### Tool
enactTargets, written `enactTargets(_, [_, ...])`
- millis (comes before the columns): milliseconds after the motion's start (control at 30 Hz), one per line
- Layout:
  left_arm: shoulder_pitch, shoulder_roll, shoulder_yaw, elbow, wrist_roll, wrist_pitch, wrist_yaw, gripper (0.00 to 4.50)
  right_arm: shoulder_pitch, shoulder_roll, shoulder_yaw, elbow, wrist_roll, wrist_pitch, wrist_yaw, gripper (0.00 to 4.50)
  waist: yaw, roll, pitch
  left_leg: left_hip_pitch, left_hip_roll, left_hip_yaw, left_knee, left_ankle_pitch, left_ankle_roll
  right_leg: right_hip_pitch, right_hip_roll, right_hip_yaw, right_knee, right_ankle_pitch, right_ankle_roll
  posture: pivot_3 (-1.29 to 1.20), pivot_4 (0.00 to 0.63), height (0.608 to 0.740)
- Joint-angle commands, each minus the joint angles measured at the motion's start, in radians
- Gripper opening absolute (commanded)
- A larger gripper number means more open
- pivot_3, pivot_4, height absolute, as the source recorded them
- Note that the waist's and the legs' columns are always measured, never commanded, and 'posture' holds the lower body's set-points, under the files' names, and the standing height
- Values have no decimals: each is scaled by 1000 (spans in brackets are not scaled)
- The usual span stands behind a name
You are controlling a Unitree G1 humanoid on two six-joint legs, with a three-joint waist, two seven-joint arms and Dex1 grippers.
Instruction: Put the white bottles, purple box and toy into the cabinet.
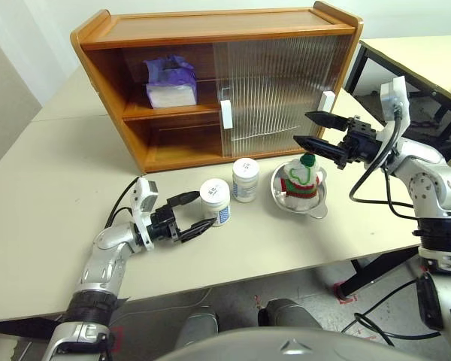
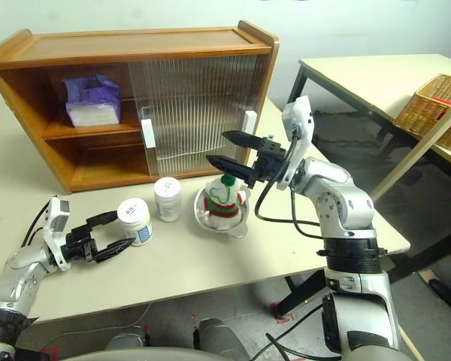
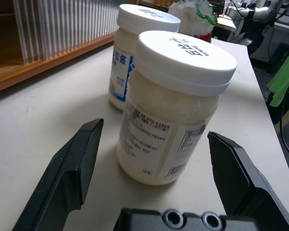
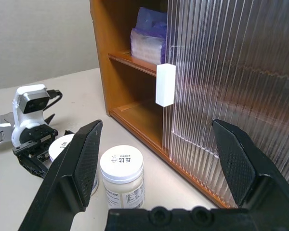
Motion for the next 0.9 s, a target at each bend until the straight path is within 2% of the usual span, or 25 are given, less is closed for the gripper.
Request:
enactTargets(33, [-21,-8,-12,40,15,-14,-3,4470,-6,-7,-8,-19,10,11,-4,4500,-2,0,0,0,0,0,0,0,0,0,0,0,0,0,0,-143,0,740])
enactTargets(467, [-33,-35,-30,28,32,-8,21,4470,-4,-10,-12,-25,11,13,-11,4500,-5,0,0,1,0,1,0,0,0,1,4,0,0,0,1,-150,0,740])
enactTargets(567, [-31,-37,-34,19,29,-5,27,3815,-3,-10,-12,-27,11,13,-13,4500,-6,0,0,1,0,1,1,0,0,1,5,0,0,0,1,-151,0,740])
enactTargets(633, [-29,-37,-35,10,26,0,30,3159,-3,-9,-12,-27,11,12,-14,4500,-6,0,0,1,0,1,1,0,0,1,5,0,0,1,2,-152,0,740])
enactTargets(667, [-28,-36,-36,7,25,2,31,3056,-3,-9,-12,-27,11,12,-15,4500,-6,0,0,1,0,1,1,0,0,1,5,0,0,1,2,-152,0,740])
enactTargets(900, [-22,-30,-25,-8,22,11,42,3056,-4,-4,-10,-24,10,6,-16,4500,-6,0,0,1,0,1,1,0,0,1,5,0,0,1,2,-147,0,740])
